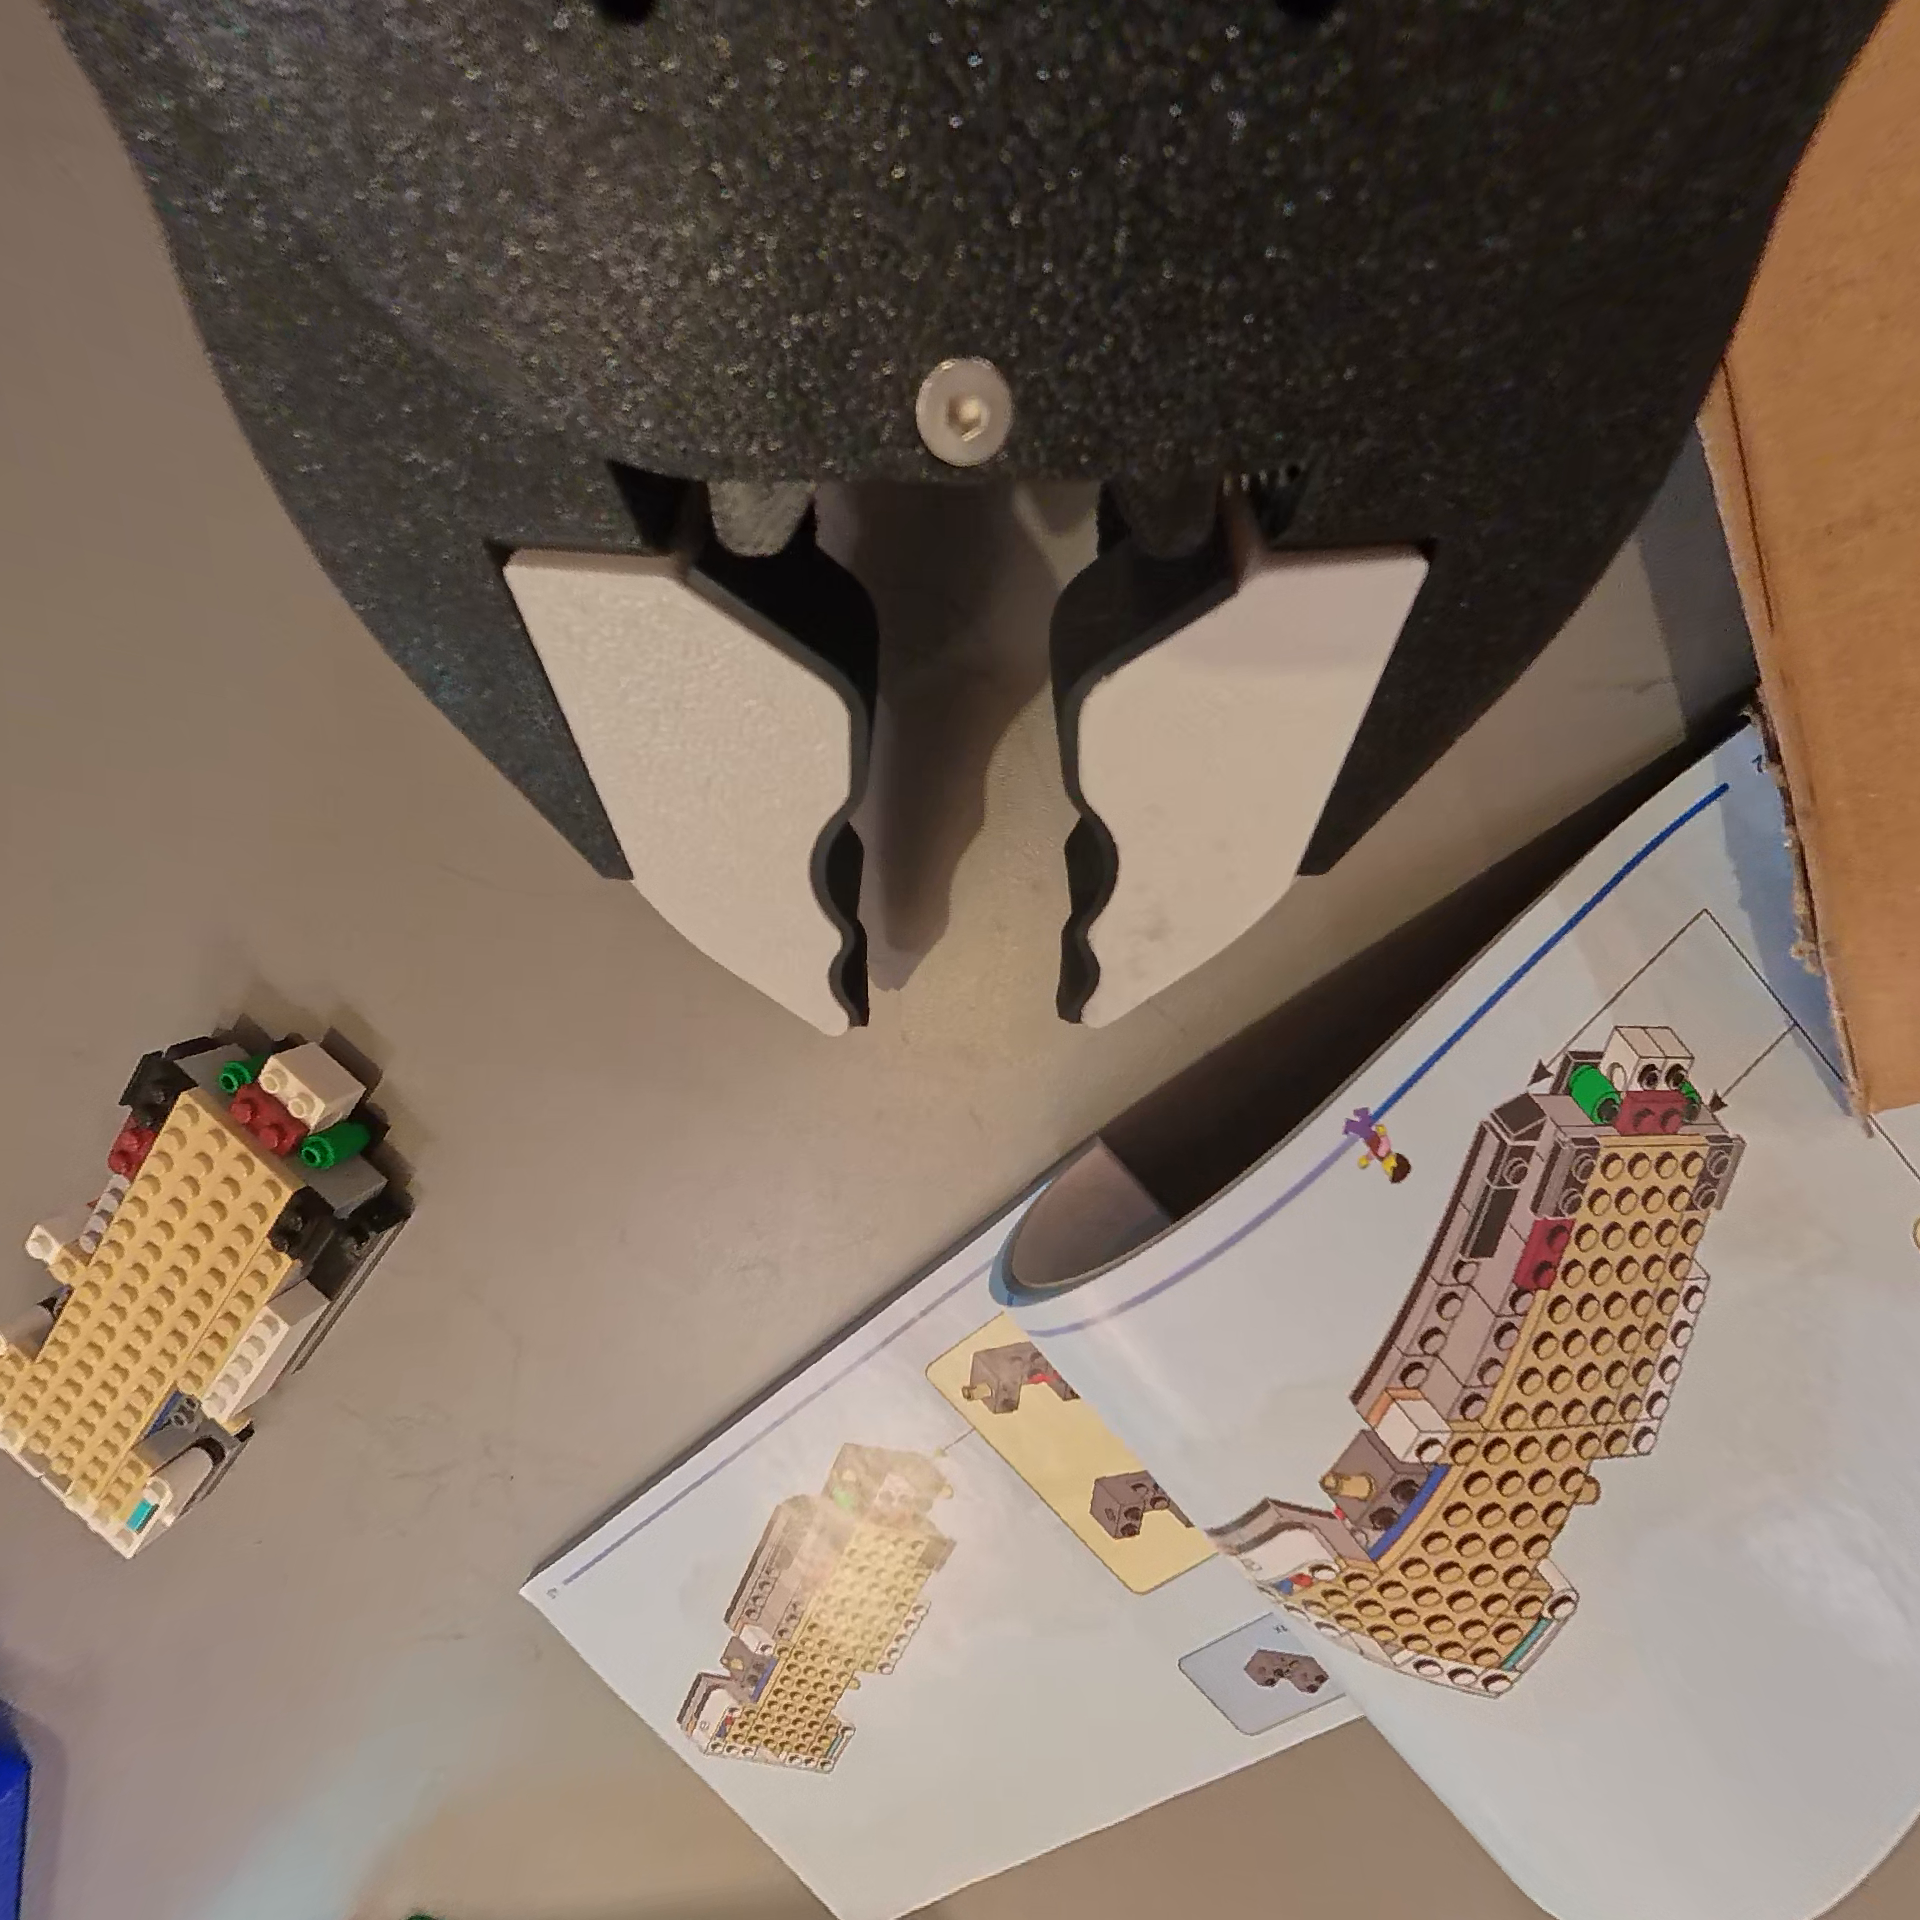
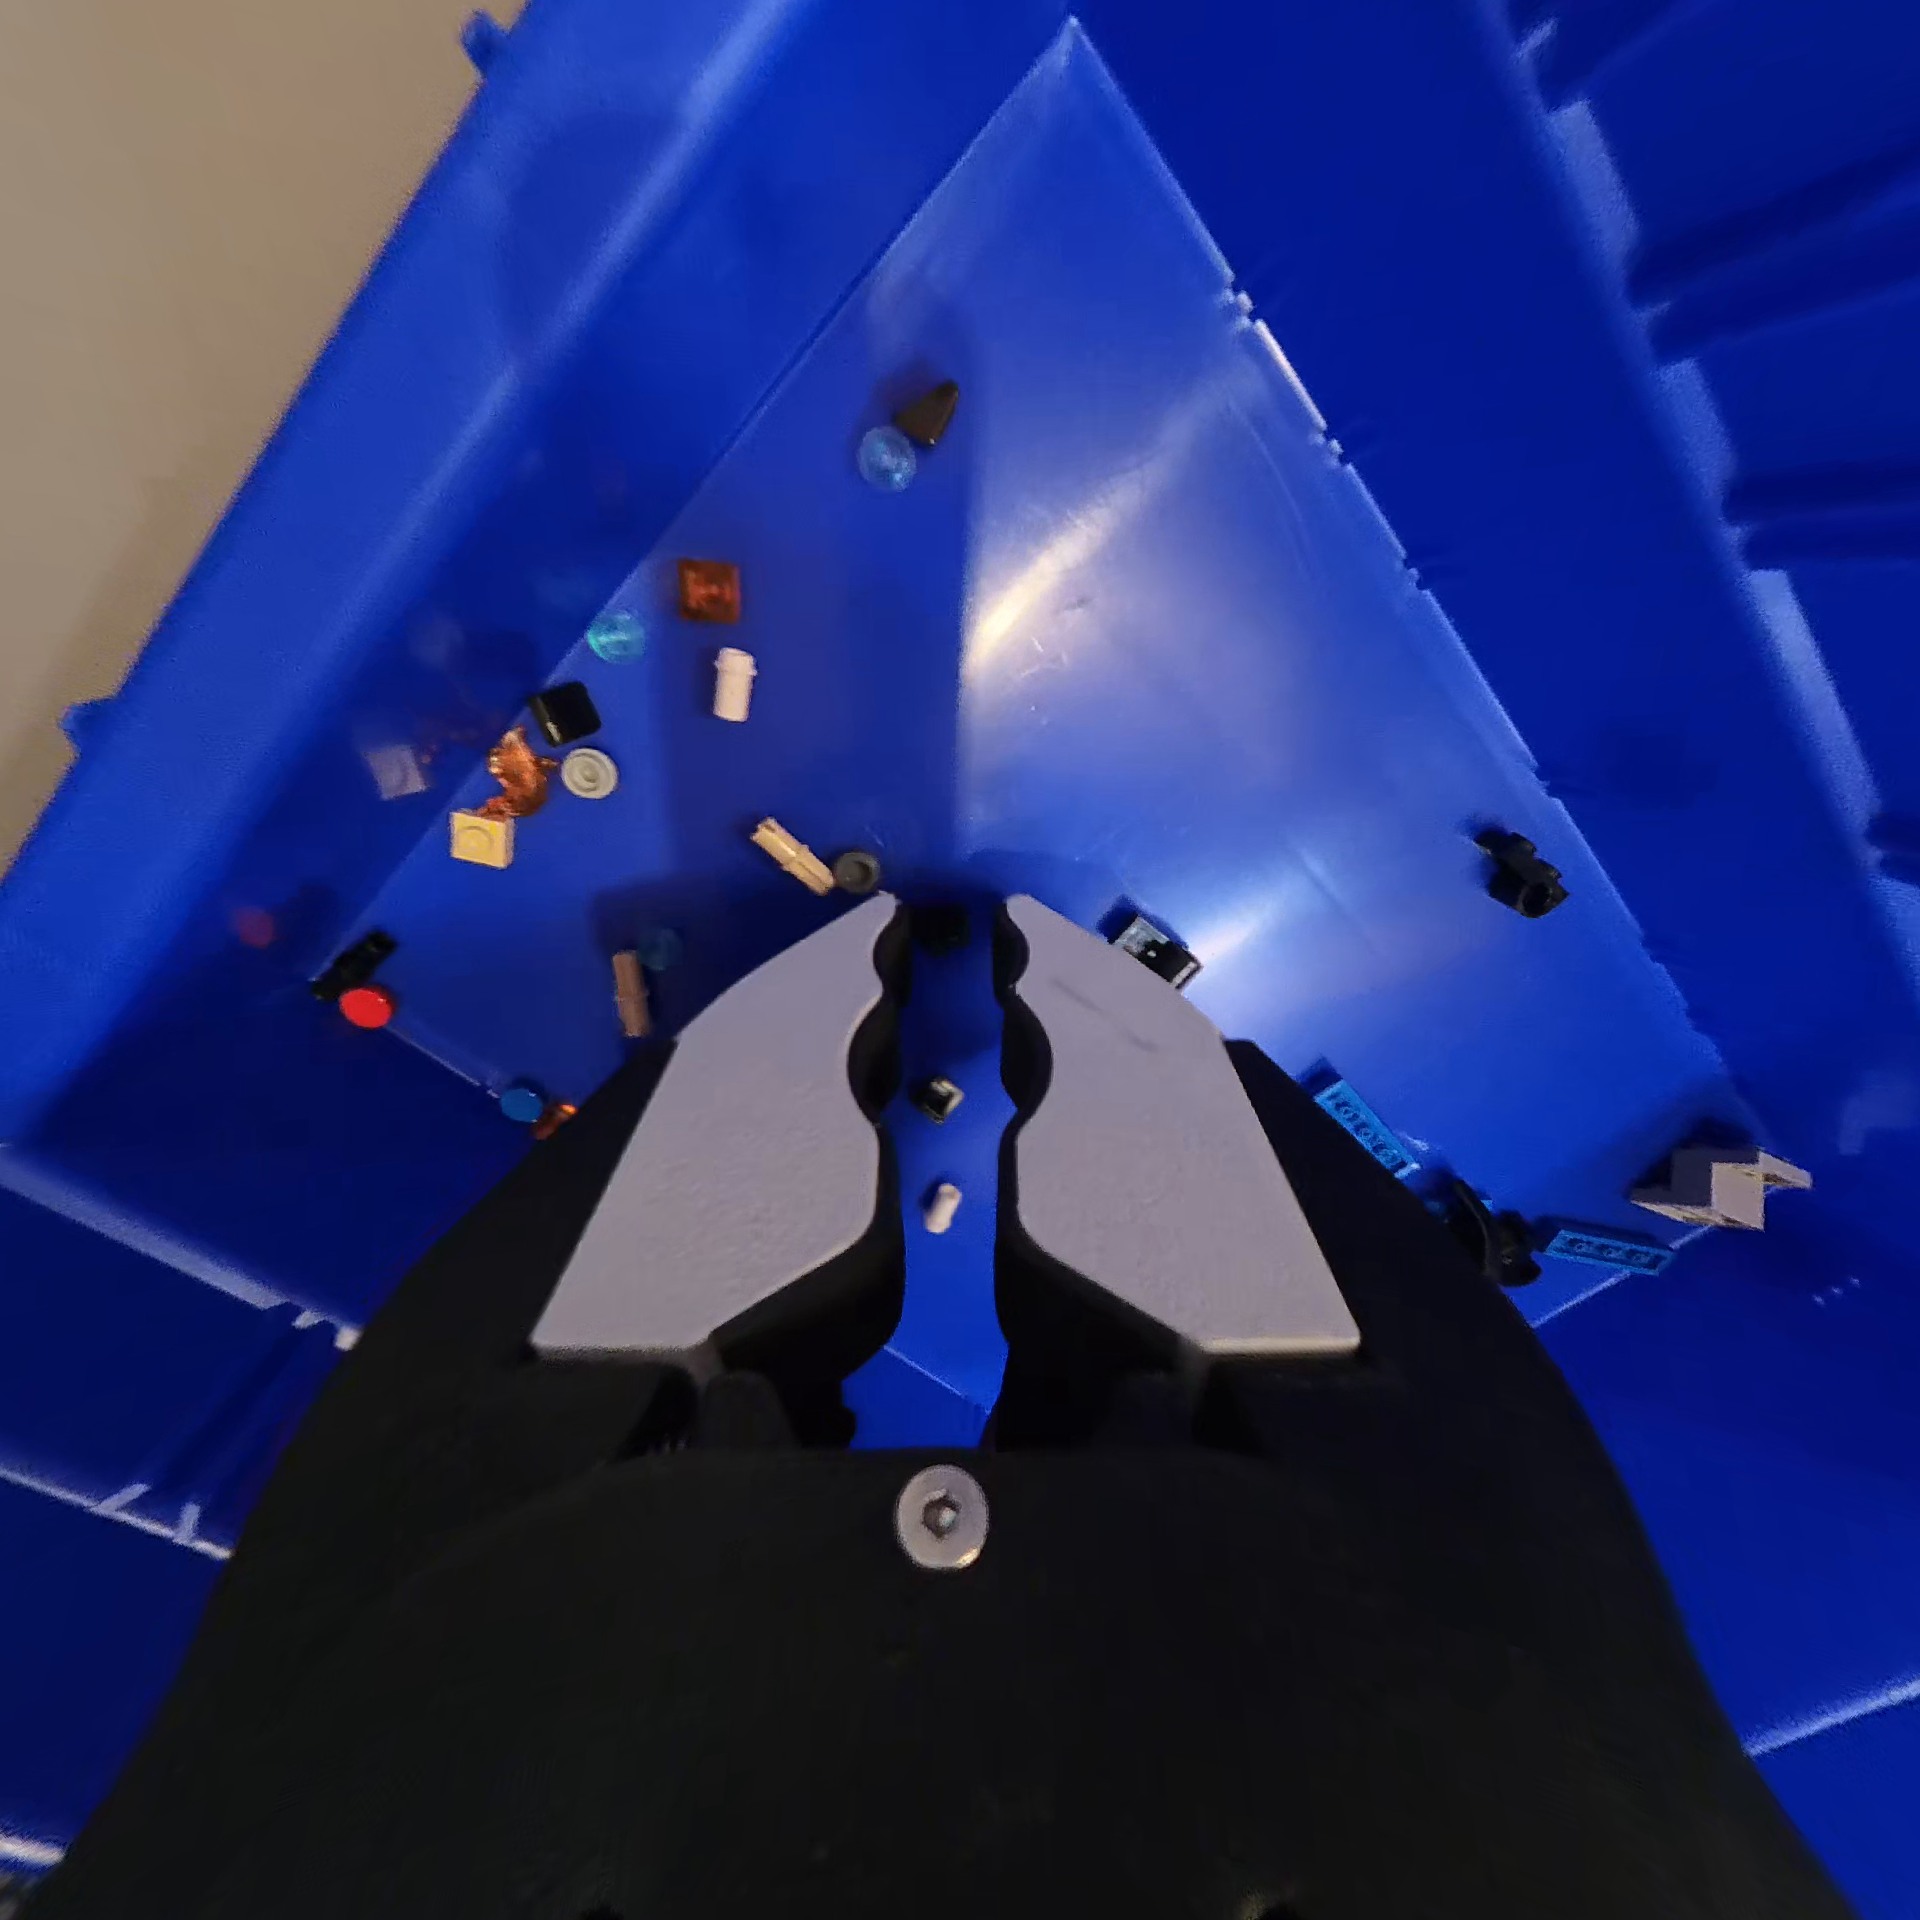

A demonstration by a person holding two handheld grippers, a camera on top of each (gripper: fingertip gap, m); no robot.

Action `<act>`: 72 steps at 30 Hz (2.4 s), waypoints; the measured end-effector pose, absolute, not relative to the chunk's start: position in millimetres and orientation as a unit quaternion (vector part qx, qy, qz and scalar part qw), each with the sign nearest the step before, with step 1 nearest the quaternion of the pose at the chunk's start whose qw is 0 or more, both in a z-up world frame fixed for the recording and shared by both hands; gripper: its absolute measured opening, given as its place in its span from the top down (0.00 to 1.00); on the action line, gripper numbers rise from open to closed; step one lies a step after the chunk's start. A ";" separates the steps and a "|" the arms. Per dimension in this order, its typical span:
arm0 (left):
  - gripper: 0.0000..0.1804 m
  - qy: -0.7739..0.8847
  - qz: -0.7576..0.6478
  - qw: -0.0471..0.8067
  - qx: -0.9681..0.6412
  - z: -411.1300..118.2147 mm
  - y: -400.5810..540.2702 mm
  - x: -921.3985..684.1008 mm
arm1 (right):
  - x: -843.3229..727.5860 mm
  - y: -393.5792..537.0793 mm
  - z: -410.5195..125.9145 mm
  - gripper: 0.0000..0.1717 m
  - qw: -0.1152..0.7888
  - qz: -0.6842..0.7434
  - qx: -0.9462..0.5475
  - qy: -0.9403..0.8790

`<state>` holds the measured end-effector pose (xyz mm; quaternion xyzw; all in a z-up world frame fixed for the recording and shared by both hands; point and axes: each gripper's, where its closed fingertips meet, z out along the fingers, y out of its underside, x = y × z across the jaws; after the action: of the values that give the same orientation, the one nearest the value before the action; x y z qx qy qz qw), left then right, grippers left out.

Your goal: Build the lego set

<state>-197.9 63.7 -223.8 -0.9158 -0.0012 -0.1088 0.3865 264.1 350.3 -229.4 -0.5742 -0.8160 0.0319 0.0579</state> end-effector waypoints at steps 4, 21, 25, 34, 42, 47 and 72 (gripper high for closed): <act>0.80 0.000 -0.108 0.386 -0.916 -224.0 63.7 -197.8 | 268.4 373.0 -227.7 0.92 0.093 -0.023 -0.578 -0.810; 0.80 0.006 -0.106 0.386 -0.917 -224.1 63.3 -196.2 | 276.8 379.1 -228.6 0.88 0.064 0.015 -0.618 -0.784; 0.80 0.005 -0.108 0.386 -0.916 -223.9 63.1 -196.2 | 277.9 375.1 -230.6 0.94 0.041 0.037 -0.615 -0.787; 0.80 0.007 -0.109 0.386 -0.916 -223.9 63.1 -195.6 | 277.6 373.3 -227.7 0.95 0.051 0.031 -0.600 -0.798; 0.80 0.008 -0.110 0.385 -0.916 -224.0 63.1 -195.3 | 250.9 347.0 -184.7 0.95 0.104 0.069 -0.575 -0.809; 0.80 0.008 -0.109 0.385 -0.916 -224.1 63.1 -195.2 | 191.5 270.5 -144.0 0.95 0.148 0.126 -0.512 -0.837; 0.80 0.018 -0.114 0.383 -0.917 -224.2 61.5 -192.2 | 272.3 356.0 -176.4 0.89 0.074 -0.023 -0.706 -0.704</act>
<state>-192.2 61.5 -224.2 -0.9165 0.0176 -0.1136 0.3831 272.3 356.0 -176.4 -0.7062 -0.7038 -0.0226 0.0738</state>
